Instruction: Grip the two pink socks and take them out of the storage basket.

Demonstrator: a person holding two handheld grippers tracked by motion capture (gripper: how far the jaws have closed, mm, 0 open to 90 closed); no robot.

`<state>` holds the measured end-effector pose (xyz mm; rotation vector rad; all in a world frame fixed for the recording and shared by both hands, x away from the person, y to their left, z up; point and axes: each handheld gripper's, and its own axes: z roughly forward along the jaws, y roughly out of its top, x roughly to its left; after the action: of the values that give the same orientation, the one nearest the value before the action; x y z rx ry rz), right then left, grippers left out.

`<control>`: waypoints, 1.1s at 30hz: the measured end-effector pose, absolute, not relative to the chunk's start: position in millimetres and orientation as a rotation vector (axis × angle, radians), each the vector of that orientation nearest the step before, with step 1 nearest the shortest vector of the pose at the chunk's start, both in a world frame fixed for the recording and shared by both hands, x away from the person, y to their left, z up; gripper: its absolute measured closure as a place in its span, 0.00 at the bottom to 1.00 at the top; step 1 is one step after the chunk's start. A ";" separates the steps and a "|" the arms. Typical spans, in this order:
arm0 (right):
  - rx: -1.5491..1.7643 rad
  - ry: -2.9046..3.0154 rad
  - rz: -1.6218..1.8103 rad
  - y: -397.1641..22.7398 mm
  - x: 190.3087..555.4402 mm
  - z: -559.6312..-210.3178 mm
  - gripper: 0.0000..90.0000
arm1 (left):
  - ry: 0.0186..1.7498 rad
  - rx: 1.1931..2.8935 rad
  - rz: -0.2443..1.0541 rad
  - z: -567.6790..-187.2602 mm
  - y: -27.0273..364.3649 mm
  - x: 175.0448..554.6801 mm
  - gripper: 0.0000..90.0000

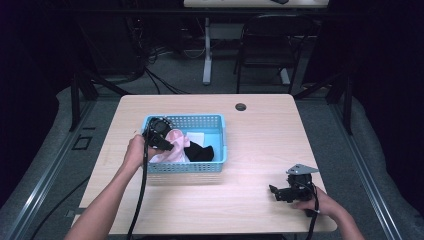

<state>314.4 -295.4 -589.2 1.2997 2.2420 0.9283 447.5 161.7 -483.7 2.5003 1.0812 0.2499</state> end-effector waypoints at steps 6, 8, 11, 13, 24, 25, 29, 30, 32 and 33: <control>1.300 2.241 0.929 -295.3 314.4 -589.2 0.00 | 1.063 2.481 0.270 -469.2 165.6 442.3 0.93; 1.300 2.243 0.929 -295.4 314.5 -589.2 0.00 | 1.059 2.476 0.267 -465.8 167.5 441.2 0.93; 1.301 2.241 0.929 -295.4 314.4 -589.2 0.00 | 1.055 2.466 0.267 -460.9 170.2 440.1 0.93; 1.301 2.244 0.929 -295.5 314.5 -589.2 0.00 | 1.053 2.457 0.266 -457.1 172.3 439.9 0.93; 1.301 2.245 0.929 -295.5 314.5 -589.1 0.00 | 1.037 2.424 0.272 -435.2 178.5 439.5 0.94; 1.301 2.245 0.929 -295.5 314.6 -589.2 0.00 | 1.030 2.426 0.275 -430.9 178.8 439.6 0.94; 1.301 2.245 0.929 -295.5 314.6 -589.2 0.00 | 1.022 2.418 0.275 -422.8 179.0 439.7 0.94; 1.301 2.245 0.929 -295.5 314.6 -589.2 0.00 | 1.022 2.418 0.275 -422.8 179.0 439.7 0.94; 1.301 2.244 0.929 -295.5 314.6 -589.2 0.00 | 1.019 2.418 0.275 -419.9 179.1 440.1 0.94; 1.302 2.244 0.930 -295.5 314.6 -589.2 0.00 | 1.017 2.419 0.277 -417.1 179.3 440.4 0.94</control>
<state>314.6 -295.5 -589.2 1.3016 2.2445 0.9296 440.4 179.3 -417.1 2.4191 1.0171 0.2772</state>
